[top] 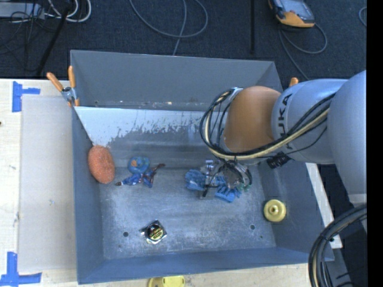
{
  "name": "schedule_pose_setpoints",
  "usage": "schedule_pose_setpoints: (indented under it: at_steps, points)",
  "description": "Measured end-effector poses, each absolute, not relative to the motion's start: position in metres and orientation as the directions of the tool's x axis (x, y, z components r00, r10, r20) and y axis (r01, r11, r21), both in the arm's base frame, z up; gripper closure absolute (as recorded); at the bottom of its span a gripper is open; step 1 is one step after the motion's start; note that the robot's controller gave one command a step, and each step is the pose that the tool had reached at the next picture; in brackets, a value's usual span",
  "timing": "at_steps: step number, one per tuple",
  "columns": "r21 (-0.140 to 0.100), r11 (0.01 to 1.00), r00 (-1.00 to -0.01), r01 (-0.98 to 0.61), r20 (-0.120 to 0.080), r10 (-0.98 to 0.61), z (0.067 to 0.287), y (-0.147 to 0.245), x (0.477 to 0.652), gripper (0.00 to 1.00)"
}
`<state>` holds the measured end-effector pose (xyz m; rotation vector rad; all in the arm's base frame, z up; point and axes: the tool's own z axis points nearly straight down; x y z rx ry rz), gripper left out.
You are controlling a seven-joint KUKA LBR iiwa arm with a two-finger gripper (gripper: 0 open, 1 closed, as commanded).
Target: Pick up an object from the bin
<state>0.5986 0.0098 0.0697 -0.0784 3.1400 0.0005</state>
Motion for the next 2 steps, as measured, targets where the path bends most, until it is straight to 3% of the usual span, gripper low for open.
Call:
schedule_pose_setpoints:
  at_steps: [1, 2]
  points:
    - [0.0, 0.999, -0.999, -0.049, -0.001, -0.049, 0.07, 0.01, 0.599, 1.0]
    - [-0.001, 0.997, -0.997, -0.072, -0.008, -0.072, 0.264, 0.009, 0.593, 1.0]
